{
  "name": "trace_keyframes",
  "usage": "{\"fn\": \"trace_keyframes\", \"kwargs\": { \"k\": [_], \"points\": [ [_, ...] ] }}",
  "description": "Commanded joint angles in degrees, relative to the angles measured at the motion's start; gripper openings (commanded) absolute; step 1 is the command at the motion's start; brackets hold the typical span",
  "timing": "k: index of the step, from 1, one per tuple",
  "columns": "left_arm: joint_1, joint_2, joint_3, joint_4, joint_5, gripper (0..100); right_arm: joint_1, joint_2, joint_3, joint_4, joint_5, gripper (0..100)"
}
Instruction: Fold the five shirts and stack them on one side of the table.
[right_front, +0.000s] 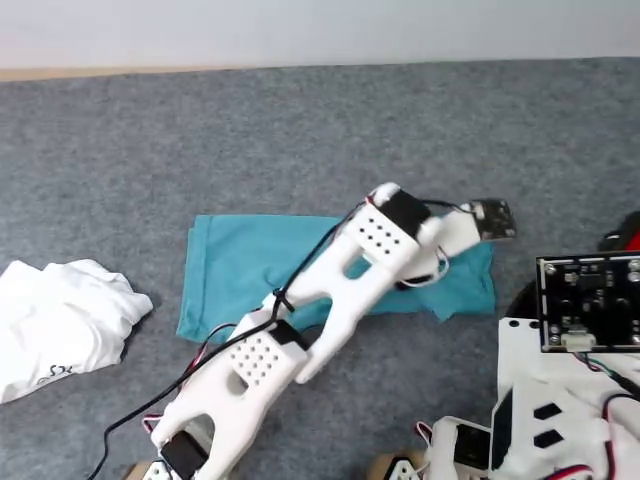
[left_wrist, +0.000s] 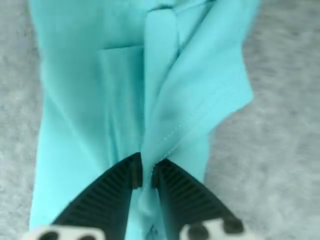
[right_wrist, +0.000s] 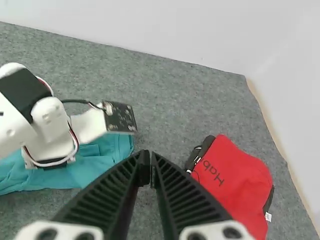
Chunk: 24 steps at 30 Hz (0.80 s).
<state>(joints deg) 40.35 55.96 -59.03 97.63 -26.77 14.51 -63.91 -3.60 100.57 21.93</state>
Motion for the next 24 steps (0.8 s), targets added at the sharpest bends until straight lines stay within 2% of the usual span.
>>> {"fn": "trace_keyframes", "kwargs": {
  "k": [1,8,15,24],
  "points": [
    [-1.67,1.41,-4.88,-0.44,-0.09,0,0.66,0.04,0.18,1.98,-0.7,1.1],
    [-1.76,3.34,-6.99,1.67,-0.09,2,0.66,0.04,0.18,1.98,-0.7,1.1],
    [-1.85,3.34,-7.16,2.73,-0.09,18,0.66,0.04,0.18,1.98,-0.7,1.1],
    [-5.01,3.78,-12.18,2.37,0.0,18,0.66,0.04,0.18,1.98,-0.7,1.1]
  ]
}}
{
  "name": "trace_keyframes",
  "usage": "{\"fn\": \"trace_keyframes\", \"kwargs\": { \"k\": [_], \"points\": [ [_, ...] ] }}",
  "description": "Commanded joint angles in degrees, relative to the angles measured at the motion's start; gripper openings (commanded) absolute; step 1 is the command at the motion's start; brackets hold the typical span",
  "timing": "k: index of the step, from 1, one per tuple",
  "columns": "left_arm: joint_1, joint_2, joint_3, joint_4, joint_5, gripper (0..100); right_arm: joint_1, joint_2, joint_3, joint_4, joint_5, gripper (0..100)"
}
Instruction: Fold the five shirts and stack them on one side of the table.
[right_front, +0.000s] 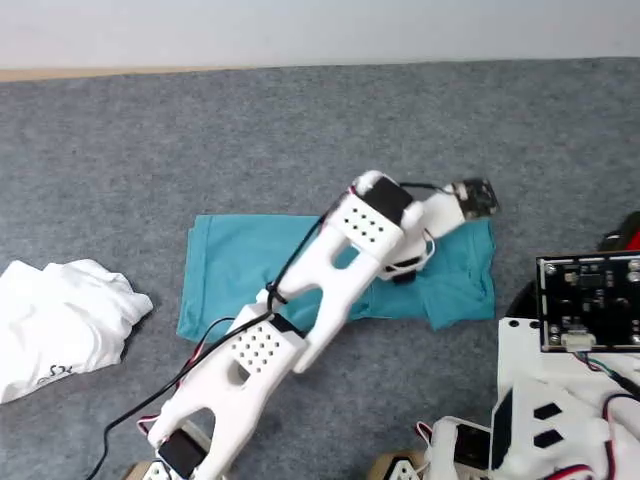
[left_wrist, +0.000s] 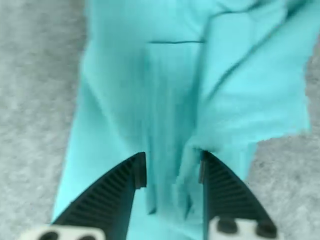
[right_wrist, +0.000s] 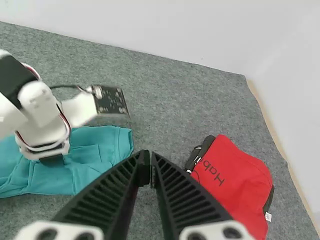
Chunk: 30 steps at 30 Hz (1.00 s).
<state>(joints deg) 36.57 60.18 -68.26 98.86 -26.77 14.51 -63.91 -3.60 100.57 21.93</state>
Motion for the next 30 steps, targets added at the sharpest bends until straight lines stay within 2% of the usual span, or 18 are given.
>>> {"fn": "trace_keyframes", "kwargs": {
  "k": [1,12,19,24,30],
  "points": [
    [-1.58,-0.44,-3.21,1.05,0.0,18,0.66,0.04,0.18,1.98,-0.7,1.1],
    [-2.55,3.16,-3.3,-0.7,1.49,18,0.48,0.04,0.18,1.98,-0.79,1.1],
    [-1.76,-1.14,-2.95,1.58,1.58,18,0.57,0.04,0.18,2.07,-0.62,1.1],
    [1.32,-3.34,-1.27,1.76,1.58,18,0.57,0.04,0.18,2.07,-0.7,1.1],
    [5.98,-8.18,6.99,1.76,1.58,18,0.66,0.04,0.18,2.07,-0.53,1.1]
  ]
}}
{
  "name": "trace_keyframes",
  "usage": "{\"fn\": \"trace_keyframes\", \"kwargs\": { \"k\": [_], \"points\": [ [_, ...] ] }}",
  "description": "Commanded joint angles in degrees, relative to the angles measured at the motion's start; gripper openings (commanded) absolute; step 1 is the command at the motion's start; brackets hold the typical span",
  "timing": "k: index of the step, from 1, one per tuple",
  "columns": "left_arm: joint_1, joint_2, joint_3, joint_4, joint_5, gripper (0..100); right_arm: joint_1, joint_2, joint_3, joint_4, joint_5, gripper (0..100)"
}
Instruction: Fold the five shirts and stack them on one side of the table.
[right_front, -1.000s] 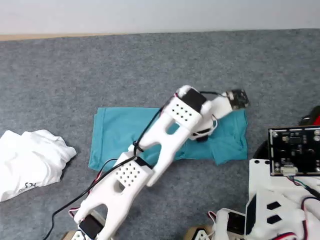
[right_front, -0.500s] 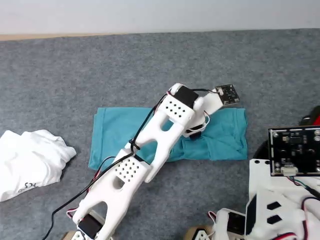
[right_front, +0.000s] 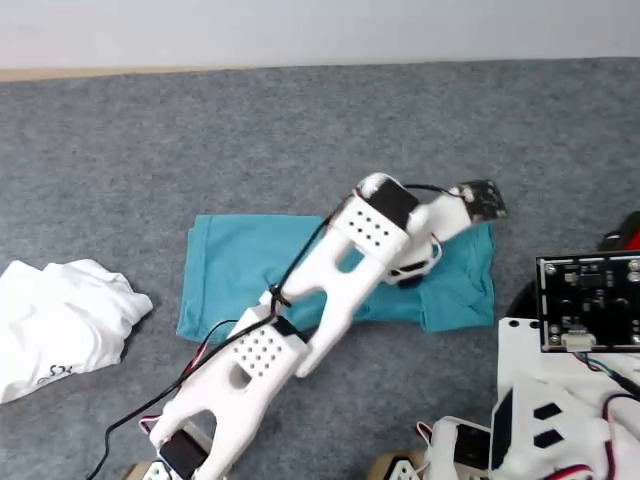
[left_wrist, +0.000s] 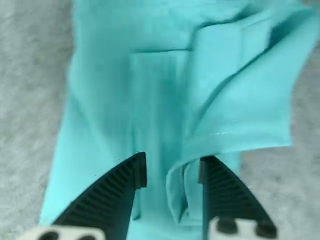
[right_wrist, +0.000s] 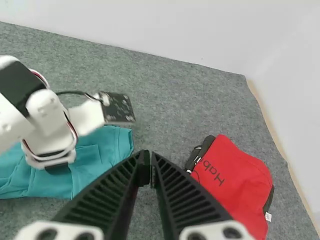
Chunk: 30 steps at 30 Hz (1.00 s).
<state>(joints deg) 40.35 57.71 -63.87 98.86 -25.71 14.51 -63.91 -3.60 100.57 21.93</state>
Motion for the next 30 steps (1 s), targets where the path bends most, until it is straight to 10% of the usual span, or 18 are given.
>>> {"fn": "trace_keyframes", "kwargs": {
  "k": [1,30],
  "points": [
    [2.9,-6.33,4.26,1.76,0.53,18,0.66,0.04,0.18,2.07,-0.53,1.1],
    [2.81,4.22,-8.22,-4.22,1.05,18,0.66,-0.04,0.18,2.07,-0.53,1.1]
  ]
}}
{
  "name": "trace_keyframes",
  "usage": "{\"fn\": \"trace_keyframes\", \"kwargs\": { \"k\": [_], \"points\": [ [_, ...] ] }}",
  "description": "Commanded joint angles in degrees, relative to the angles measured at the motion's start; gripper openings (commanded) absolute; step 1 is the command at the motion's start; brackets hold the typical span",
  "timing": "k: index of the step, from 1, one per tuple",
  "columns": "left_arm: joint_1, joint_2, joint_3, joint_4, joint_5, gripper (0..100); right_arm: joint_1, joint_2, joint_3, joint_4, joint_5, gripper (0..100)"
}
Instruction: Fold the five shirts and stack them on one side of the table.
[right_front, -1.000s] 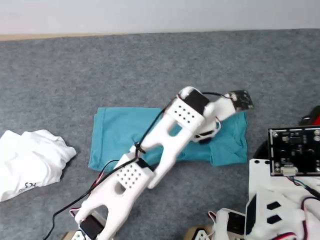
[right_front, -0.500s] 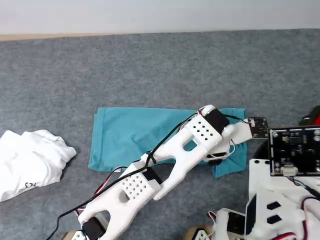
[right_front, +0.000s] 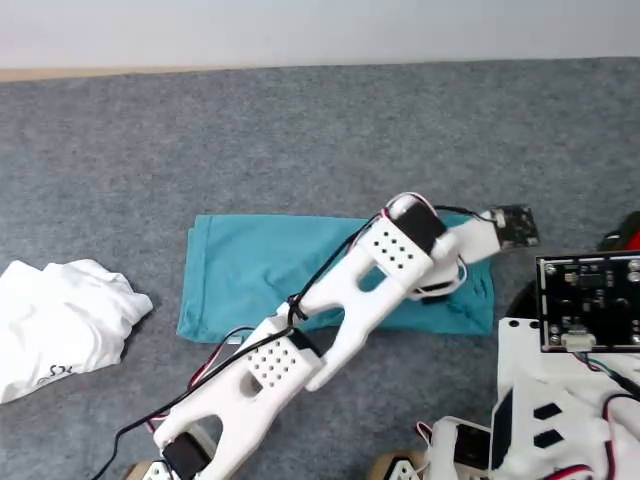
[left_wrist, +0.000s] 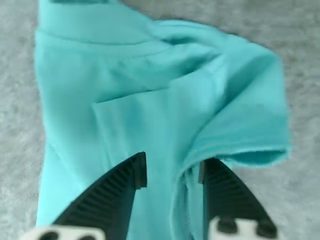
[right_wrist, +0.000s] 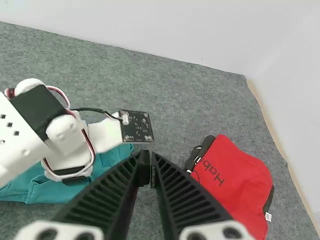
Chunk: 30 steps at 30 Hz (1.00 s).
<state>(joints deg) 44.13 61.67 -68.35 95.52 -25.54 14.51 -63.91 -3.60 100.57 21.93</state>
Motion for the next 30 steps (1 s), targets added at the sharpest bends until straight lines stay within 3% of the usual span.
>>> {"fn": "trace_keyframes", "kwargs": {
  "k": [1,30],
  "points": [
    [-1.49,1.14,-4.53,-0.88,1.32,18,0.66,-0.04,0.26,2.07,-0.53,1.1],
    [-10.55,2.11,-13.93,4.13,1.67,17,0.66,0.04,3.78,2.07,-0.7,1.0]
  ]
}}
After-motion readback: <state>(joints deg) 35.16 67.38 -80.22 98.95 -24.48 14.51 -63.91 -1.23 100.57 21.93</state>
